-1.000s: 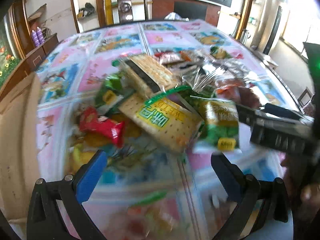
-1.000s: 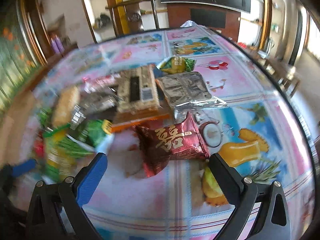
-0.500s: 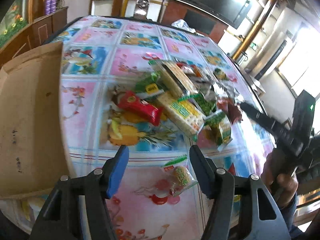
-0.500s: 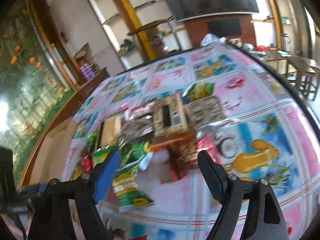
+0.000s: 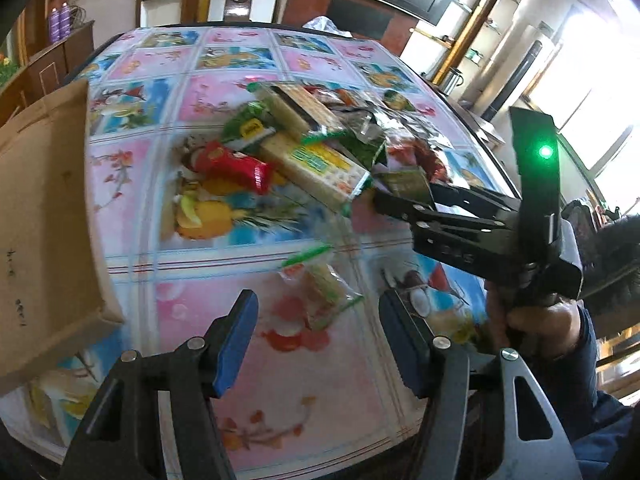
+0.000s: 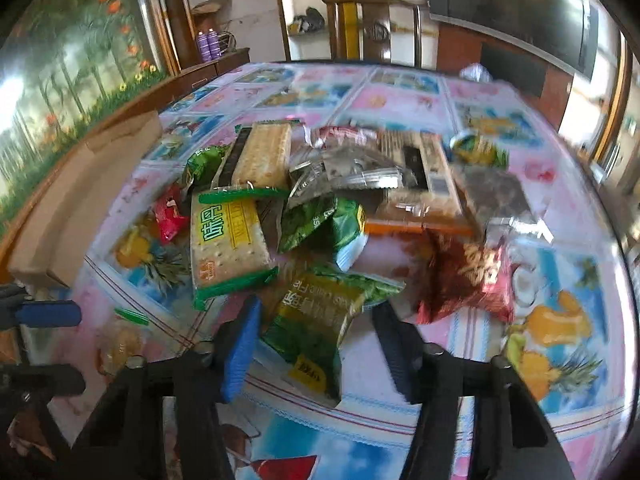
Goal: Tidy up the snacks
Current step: 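Grasp the small green snack packet with the left gripper while the right grasps a green pea bag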
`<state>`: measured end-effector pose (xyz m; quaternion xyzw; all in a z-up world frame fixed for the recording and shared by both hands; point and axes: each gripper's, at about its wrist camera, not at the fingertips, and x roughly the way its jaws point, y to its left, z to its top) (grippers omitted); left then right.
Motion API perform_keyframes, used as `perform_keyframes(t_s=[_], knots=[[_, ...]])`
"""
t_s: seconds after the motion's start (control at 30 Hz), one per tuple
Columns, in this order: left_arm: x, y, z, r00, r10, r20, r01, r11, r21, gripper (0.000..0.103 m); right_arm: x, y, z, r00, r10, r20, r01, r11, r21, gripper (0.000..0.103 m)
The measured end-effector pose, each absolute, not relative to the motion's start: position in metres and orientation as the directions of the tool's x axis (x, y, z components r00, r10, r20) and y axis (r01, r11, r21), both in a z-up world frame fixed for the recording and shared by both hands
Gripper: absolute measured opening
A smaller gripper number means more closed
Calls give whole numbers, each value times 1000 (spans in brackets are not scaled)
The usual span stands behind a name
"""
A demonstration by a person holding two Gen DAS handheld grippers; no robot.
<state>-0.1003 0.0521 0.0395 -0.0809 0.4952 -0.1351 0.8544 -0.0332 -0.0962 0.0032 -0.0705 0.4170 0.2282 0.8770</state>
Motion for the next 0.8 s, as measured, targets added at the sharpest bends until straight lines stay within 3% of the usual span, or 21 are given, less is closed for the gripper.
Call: perform_keyframes(t_s=[0.2, 0.23, 0.3, 0.37, 0.73, 0.8], knots=[[-95, 45, 28, 472, -294, -831, 142, 956, -257, 60, -33, -100, 5, 558, 356, -750, -449, 889, 88, 39], [-94, 43, 26, 475, -295, -829, 142, 956, -259, 57, -33, -101, 6, 561, 357, -747, -446, 890, 90, 40], [-89, 39, 23, 466, -291, -835, 138, 957, -256, 40, -33, -102, 8, 566, 362, -740, -443, 891, 97, 40], [-83, 37, 19, 455, -288, -843, 134, 958, -255, 34, -34, -104, 11, 575, 368, -731, -439, 893, 104, 40], [-77, 34, 17, 483, -271, -833, 125, 963, -240, 34, -35, -106, 15, 579, 386, -718, -436, 891, 127, 40], [-73, 35, 18, 482, -265, -835, 117, 964, -239, 38, -35, -106, 15, 576, 390, -718, -438, 889, 132, 40]])
